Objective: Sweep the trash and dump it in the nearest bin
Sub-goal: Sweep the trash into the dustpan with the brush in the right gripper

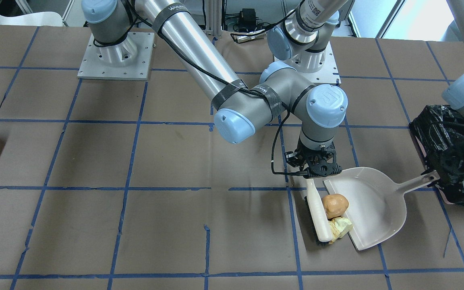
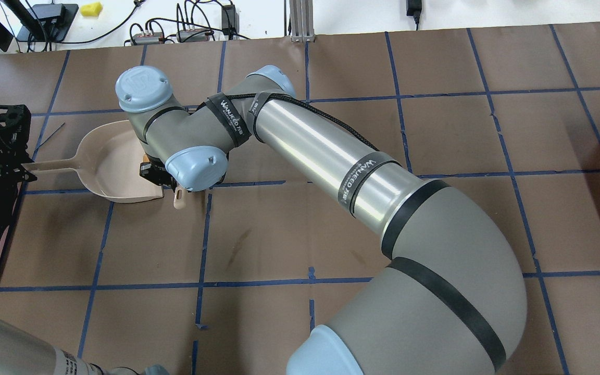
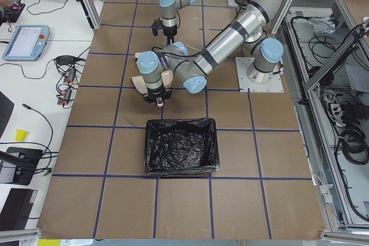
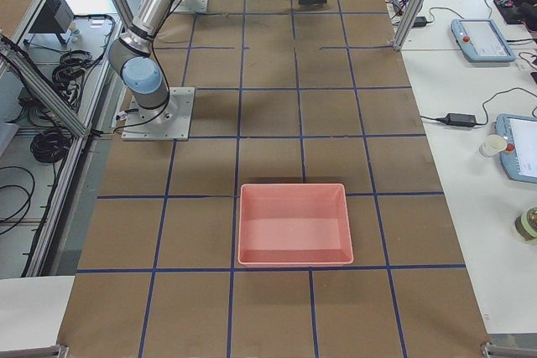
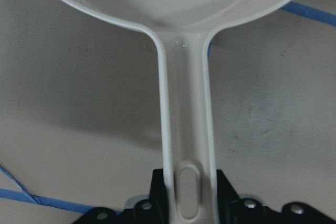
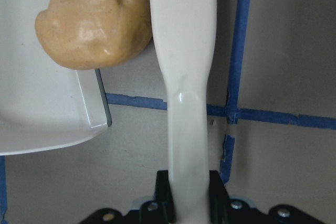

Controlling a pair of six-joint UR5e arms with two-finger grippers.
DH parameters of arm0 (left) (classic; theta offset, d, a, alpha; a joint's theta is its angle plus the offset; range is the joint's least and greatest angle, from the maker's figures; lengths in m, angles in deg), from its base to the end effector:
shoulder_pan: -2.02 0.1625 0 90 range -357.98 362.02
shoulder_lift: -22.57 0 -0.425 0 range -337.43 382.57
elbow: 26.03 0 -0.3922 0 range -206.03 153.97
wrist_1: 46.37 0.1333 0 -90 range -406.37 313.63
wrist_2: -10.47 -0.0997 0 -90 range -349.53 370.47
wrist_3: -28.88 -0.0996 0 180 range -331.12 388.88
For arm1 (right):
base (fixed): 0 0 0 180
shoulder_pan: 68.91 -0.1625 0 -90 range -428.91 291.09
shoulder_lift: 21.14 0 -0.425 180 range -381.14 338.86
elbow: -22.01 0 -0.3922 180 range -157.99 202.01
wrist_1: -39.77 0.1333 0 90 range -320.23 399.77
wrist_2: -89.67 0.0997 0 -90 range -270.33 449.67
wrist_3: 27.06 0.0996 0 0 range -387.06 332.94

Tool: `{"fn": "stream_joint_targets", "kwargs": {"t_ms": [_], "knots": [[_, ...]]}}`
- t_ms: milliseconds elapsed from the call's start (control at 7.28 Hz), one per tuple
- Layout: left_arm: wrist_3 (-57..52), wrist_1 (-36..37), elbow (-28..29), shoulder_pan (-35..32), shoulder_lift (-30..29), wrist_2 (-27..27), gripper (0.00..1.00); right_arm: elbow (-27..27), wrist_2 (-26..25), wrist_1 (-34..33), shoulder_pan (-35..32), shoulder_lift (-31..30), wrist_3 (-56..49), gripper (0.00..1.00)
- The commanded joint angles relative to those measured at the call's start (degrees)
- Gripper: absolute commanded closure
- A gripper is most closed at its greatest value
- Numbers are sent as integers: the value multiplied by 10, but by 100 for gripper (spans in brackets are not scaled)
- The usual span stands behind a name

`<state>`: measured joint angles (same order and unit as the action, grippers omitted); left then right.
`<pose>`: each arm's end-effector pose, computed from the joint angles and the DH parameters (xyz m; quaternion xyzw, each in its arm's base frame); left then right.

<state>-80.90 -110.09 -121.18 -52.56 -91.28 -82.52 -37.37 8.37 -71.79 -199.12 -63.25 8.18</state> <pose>0.2490 -0.5711 0.2570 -0.6044 -0.7959 -0.0320 0.0148 0.6276 -0.5126 0.2403 -0.0460 0.9954 0.0169 0.0828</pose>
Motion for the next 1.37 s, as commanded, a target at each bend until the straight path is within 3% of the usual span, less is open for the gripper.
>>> {"fn": "stream_joint_targets", "kwargs": {"t_ms": [0, 687, 1236], "knots": [[1, 0, 0, 0, 0, 0, 100, 23, 5, -3, -20, 11, 31, 89], [2, 0, 1, -1, 0, 0, 100, 84, 16, -3, -67, 27, 104, 88], [13, 0, -3, 0, 2, 6, 100, 92, 31, -1, -80, 26, 145, 87]]}}
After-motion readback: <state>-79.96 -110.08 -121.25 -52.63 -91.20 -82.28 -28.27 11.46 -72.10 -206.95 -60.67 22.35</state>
